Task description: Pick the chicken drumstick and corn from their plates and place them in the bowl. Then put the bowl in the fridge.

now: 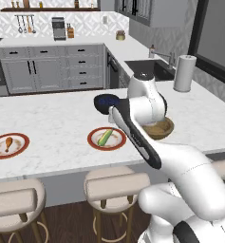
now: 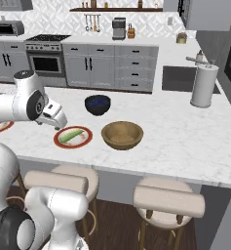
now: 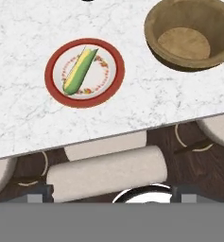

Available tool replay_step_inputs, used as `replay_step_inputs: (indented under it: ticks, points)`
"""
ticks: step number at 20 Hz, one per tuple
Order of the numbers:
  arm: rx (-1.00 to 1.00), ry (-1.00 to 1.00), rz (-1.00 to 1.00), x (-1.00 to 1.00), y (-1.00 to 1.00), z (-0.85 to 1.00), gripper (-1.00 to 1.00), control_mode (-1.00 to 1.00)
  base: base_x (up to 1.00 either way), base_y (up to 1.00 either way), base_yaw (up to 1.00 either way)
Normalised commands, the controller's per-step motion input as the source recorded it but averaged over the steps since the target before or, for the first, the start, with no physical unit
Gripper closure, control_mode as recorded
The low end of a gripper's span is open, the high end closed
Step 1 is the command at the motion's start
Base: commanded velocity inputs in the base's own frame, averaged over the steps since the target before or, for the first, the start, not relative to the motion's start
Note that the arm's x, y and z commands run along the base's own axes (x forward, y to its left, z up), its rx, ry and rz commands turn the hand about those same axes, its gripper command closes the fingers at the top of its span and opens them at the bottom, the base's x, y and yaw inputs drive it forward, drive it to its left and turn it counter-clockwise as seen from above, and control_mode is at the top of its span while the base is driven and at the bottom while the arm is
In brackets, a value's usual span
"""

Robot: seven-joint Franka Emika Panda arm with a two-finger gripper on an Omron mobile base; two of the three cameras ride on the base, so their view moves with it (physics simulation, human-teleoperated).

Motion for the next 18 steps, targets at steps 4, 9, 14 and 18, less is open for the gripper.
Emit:
replay_step_inputs:
  ticks: [4,9,14,18]
  points:
    - [0.00,0.05,-0.11,0.78,0.09,-0.31,-1.00,-1.00,0.00,0.00,0.00]
    - [0.06,0.00,0.00,0.73,-0.07,-0.46,-1.00,-1.00,0.00,0.00,0.00]
    - [0.03,0.00,0.01,0.70,0.00,-0.42,-1.00,-1.00,0.00,0.00,0.00]
    - [0.00,0.00,0.00,0.68,0.06,-0.39,-1.00,-1.00,0.00,0.00,0.00]
